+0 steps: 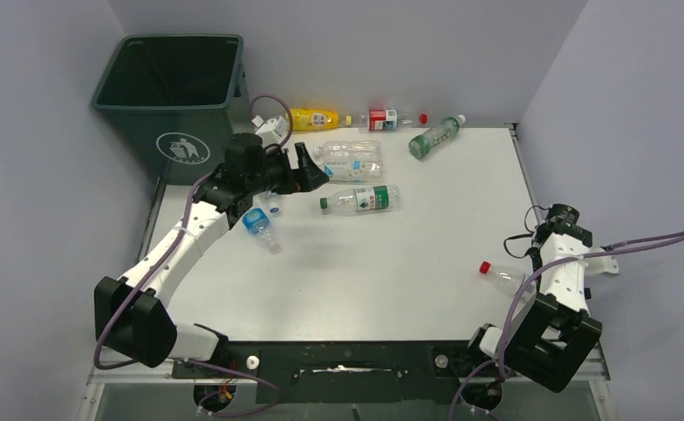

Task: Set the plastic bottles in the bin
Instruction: Pick up the plastic bottle at the center of the board, then place the plastic bottle in the trash bin.

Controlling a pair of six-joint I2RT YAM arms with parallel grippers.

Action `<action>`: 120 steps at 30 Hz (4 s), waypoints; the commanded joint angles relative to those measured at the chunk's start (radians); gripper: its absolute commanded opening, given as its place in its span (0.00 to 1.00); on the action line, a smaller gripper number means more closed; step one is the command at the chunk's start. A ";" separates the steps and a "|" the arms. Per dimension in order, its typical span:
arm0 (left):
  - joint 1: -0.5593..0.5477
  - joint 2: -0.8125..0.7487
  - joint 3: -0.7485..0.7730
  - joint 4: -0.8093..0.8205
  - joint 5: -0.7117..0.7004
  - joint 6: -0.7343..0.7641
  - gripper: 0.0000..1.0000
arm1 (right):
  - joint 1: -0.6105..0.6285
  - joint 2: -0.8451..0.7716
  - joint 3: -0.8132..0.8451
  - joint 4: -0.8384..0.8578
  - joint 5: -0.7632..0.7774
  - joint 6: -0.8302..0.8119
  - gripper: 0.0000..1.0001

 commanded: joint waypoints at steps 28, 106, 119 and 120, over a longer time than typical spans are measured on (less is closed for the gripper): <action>-0.106 0.122 0.068 0.016 -0.030 0.006 0.88 | -0.069 0.163 -0.173 0.434 -0.141 -0.270 0.73; -0.368 0.186 -0.125 0.465 0.093 -0.126 0.88 | 0.968 0.100 0.063 1.023 -0.883 -0.311 0.57; -0.372 0.180 -0.087 0.387 0.051 -0.076 0.60 | 0.978 0.119 0.063 1.026 -0.897 -0.317 0.72; -0.372 0.179 -0.084 0.379 0.046 -0.071 0.58 | 0.978 0.118 0.064 1.024 -0.897 -0.318 0.73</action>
